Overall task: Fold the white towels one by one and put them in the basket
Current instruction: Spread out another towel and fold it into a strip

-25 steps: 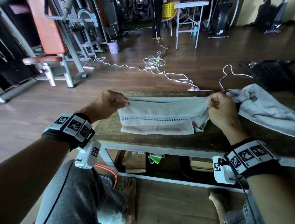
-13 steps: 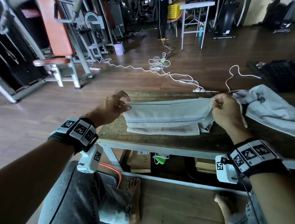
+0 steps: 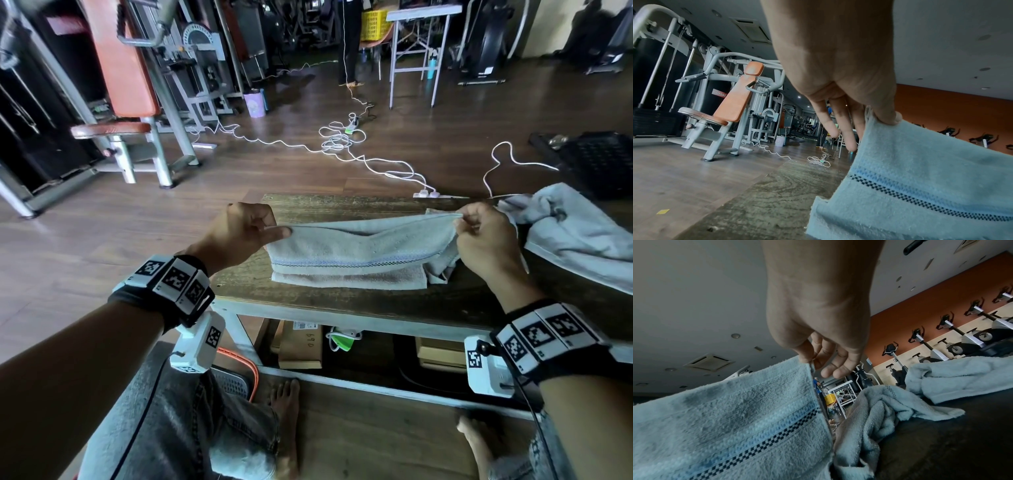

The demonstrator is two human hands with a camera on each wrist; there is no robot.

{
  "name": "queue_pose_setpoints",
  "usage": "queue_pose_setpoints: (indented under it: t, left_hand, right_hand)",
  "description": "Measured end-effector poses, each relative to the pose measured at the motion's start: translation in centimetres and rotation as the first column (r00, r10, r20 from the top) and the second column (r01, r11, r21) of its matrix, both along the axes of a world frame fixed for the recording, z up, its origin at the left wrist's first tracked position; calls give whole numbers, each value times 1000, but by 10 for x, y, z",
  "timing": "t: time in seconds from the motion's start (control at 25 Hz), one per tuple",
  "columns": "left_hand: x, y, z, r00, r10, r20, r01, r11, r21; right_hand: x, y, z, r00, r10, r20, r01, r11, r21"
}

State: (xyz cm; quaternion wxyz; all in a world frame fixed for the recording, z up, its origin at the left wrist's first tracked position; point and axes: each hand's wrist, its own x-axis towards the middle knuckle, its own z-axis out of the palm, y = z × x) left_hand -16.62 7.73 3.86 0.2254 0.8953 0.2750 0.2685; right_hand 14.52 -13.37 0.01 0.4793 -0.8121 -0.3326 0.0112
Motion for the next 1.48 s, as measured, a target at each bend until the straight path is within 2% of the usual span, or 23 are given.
queue_pose_setpoints:
  t: [0.36,0.52,0.64,0.84,0.96,1.08,1.2,1.28,1.36,1.44,1.48]
  left_hand:
    - [1,0,9,996,-60,-63,59,998,-15]
    - [-2,4,29,989,-59,-135,63,998,29]
    - [0,17,66,977,-4,-213,41,985,170]
    - [15,38,128,961,216,-172,-153,935,321]
    - [18,51,148,938,296,-180,-208,896,392]
    - [15,63,156,934,347,-90,-286,873,394]
    - [6,63,152,955,291,60,-285,844,453]
    - [-1,59,138,966,237,100,-256,844,472]
    - [-10,48,113,978,196,79,-210,861,463]
    - [-21,38,78,998,70,-6,-62,918,391]
    - [-28,34,63,995,-14,-97,44,949,311]
  right_hand:
    - [0,-1,3,998,-57,-36,55,997,-53]
    - [4,3,14,998,-7,-57,4,999,-48]
    - [11,14,46,999,49,-4,-49,998,-33]
    - [22,55,127,993,71,94,-72,997,12]
    - [27,77,156,991,108,75,-109,994,22]
    - [28,90,171,991,76,108,-82,995,52]
    - [24,92,170,982,-17,189,-9,991,137]
    - [13,82,155,977,-8,212,-37,977,208]
    - [10,67,121,985,55,166,-90,973,213]
    - [15,46,78,982,181,57,-186,979,83]
    - [18,33,59,962,271,-26,-271,962,-17]
